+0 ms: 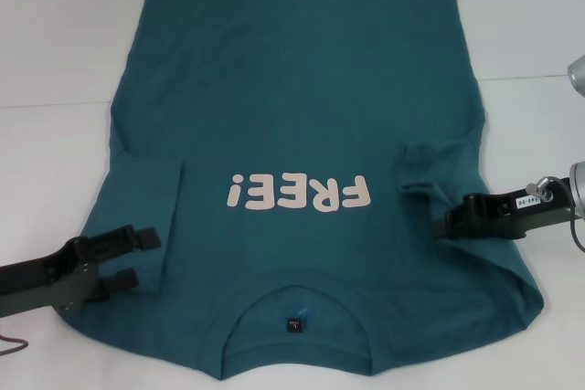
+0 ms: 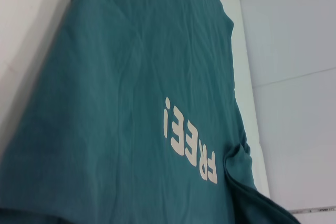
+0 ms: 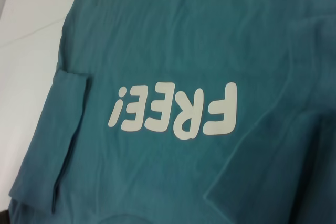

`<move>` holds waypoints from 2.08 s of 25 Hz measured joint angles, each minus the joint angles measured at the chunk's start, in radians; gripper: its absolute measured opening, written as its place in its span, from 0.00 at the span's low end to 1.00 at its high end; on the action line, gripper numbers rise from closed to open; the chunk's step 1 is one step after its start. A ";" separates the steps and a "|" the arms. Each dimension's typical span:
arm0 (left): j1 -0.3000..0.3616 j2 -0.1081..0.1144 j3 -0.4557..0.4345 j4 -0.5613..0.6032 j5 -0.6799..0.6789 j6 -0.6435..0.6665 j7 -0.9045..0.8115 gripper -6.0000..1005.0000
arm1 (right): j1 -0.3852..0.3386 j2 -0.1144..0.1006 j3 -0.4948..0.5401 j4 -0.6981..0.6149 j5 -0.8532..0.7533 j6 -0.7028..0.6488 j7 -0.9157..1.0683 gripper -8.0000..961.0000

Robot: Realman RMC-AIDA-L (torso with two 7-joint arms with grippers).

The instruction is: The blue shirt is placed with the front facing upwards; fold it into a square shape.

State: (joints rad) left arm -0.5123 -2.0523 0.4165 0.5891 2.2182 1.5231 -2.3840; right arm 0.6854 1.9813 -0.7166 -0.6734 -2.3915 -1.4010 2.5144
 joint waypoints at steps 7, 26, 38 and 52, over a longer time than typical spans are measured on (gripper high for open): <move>0.002 0.001 -0.008 0.000 0.000 0.002 0.001 0.94 | 0.005 -0.005 -0.006 0.001 0.001 -0.012 -0.034 0.22; 0.002 0.004 -0.018 0.002 0.000 0.006 -0.001 0.94 | 0.019 -0.007 -0.084 -0.091 0.024 -0.087 -0.205 0.81; 0.002 0.005 -0.018 0.000 0.000 0.001 -0.002 0.94 | 0.013 -0.064 -0.047 -0.092 0.041 -0.157 -0.231 0.80; 0.002 0.012 -0.019 0.010 0.000 0.018 -0.006 0.94 | -0.006 -0.090 0.147 -0.079 0.089 -0.154 -0.235 0.80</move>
State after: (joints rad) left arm -0.5108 -2.0403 0.3972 0.5993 2.2182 1.5415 -2.3895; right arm 0.6790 1.8915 -0.5697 -0.7522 -2.3025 -1.5548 2.2792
